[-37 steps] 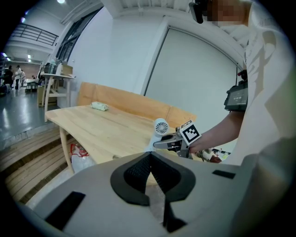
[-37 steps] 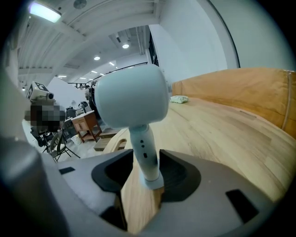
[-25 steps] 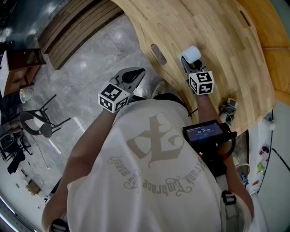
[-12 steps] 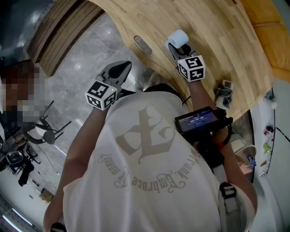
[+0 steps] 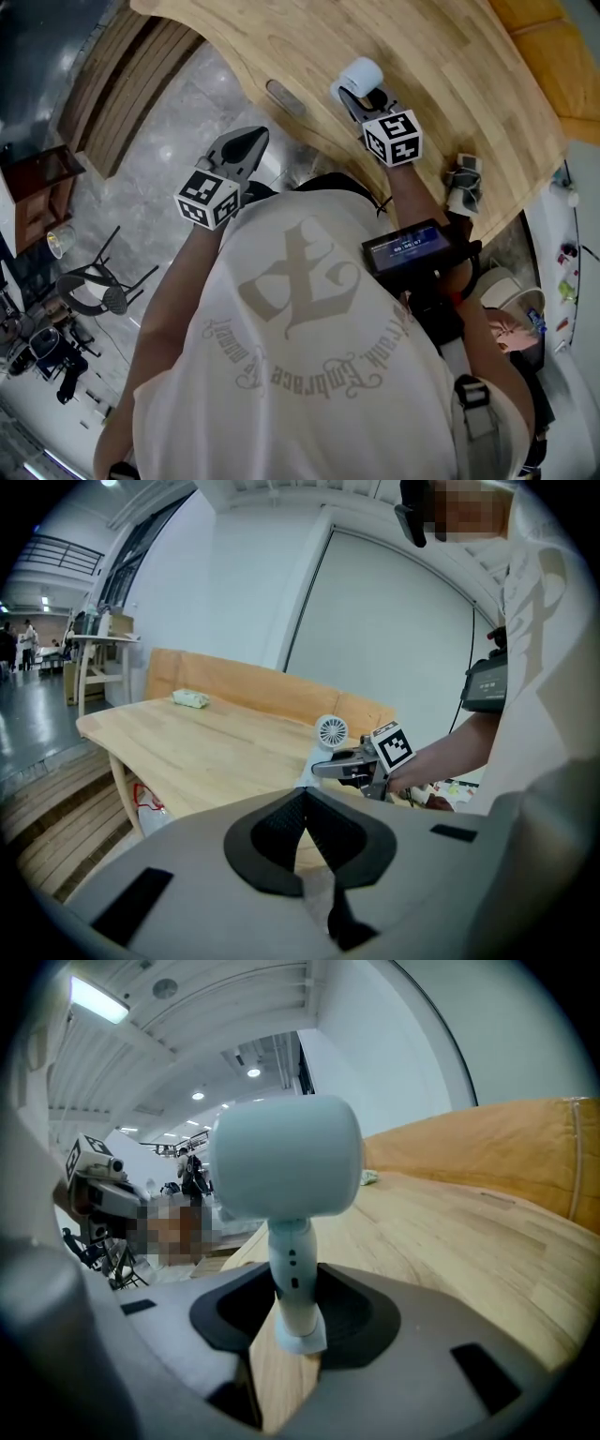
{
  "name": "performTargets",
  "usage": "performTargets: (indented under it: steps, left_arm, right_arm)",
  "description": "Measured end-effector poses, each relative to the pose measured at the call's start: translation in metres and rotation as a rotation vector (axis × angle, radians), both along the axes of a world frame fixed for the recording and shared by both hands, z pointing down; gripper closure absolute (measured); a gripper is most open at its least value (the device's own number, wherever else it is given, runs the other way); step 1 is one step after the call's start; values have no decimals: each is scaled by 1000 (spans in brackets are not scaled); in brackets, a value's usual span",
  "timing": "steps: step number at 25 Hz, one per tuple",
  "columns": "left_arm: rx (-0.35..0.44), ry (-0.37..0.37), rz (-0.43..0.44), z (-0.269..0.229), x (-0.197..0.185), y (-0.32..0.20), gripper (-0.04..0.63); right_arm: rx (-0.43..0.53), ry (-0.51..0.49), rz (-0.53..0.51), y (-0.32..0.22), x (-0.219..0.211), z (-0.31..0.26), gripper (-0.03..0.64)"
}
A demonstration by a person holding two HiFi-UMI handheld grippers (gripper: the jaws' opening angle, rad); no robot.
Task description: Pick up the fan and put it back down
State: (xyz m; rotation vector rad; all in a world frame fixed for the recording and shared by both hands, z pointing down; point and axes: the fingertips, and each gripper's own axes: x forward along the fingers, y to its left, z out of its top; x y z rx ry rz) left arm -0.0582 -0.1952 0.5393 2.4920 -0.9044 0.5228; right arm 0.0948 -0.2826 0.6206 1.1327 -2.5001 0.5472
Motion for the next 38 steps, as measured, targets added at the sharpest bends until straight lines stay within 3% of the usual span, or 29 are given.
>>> performTargets:
  steps: [18,38]
  left_arm:
    - [45,51,111,-17,-32,6,586]
    - [66,131,279,-29,-48,37,586]
  right_arm:
    - [86,-86,173,24,-10,-71,471]
    - [171,-115,371,119,-16,-138,469]
